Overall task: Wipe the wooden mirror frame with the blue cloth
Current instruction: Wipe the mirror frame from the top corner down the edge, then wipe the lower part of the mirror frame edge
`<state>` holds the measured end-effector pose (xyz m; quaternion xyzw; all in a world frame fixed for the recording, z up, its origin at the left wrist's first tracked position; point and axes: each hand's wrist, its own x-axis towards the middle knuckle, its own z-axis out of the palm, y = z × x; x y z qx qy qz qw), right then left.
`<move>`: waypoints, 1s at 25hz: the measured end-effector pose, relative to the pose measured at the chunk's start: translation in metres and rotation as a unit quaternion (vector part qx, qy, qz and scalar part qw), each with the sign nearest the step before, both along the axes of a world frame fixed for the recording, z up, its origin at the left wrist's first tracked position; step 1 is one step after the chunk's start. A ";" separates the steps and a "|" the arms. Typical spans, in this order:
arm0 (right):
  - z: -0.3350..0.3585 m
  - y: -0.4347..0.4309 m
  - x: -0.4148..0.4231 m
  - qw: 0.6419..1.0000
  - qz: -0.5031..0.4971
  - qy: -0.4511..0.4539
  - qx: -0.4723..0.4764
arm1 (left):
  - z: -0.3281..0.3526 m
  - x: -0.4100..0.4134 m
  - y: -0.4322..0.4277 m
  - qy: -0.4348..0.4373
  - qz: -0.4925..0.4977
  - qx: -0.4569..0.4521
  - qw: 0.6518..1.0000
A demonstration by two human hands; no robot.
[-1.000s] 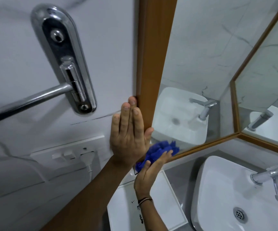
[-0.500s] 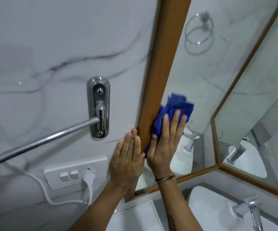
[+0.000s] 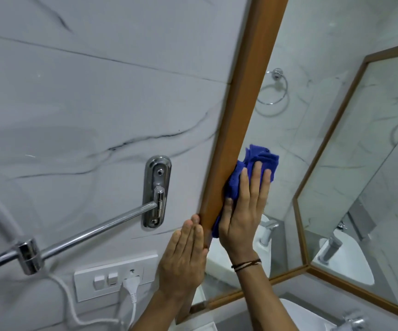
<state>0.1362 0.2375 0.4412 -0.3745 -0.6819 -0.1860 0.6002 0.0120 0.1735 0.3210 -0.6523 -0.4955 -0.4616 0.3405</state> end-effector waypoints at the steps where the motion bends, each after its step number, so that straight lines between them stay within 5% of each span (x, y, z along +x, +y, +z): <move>1: -0.007 -0.005 0.000 1.000 -0.005 -0.005 0.000 | 0.000 -0.001 -0.001 0.001 -0.001 -0.002 1.000; 8: -0.166 -0.084 0.004 0.974 -0.036 -0.054 -0.215 | 0.004 -0.005 -0.009 0.041 0.021 -0.063 0.997; 16: -0.213 -0.144 0.019 0.913 -0.049 -0.110 -0.390 | -0.055 -0.009 -0.074 -0.011 -0.022 -0.234 0.972; 25: -0.347 -0.204 0.007 0.784 -0.040 -0.112 -0.609 | -0.225 -0.016 -0.178 0.072 -0.028 -0.598 0.798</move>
